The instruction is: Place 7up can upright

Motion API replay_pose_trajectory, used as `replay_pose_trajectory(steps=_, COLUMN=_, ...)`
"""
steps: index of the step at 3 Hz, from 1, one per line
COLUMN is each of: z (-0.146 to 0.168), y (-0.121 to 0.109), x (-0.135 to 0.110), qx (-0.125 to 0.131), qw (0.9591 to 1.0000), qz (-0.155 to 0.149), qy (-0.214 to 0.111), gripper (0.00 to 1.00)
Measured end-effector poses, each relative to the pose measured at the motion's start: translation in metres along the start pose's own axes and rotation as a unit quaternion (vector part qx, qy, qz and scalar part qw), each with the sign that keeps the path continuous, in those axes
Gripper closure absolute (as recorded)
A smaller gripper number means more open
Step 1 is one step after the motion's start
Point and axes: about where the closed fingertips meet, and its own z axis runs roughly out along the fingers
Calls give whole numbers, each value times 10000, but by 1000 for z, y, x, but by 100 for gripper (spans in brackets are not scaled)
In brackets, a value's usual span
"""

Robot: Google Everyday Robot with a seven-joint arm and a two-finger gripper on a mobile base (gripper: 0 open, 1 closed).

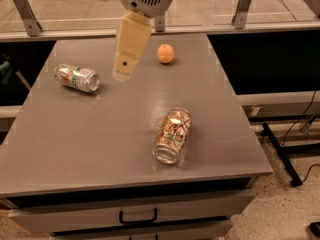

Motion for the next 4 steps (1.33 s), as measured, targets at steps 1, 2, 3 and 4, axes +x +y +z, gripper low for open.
replay_pose_trajectory(steps=1, z=5, y=-7, x=-3, qx=84, qw=9999, qz=86, qy=-103, gripper=0)
replay_pose_trajectory(steps=2, z=49, y=-22, x=-32, qx=6, qw=9991, qz=291, qy=-308, gripper=0)
replay_pose_trajectory(steps=3, z=107, y=-36, x=-68, qx=-214, qw=9970, qz=562, qy=-481, gripper=0)
replay_pose_trajectory(steps=4, z=152, y=-46, x=-91, qx=-368, qw=9944, qz=875, qy=-458, gripper=0)
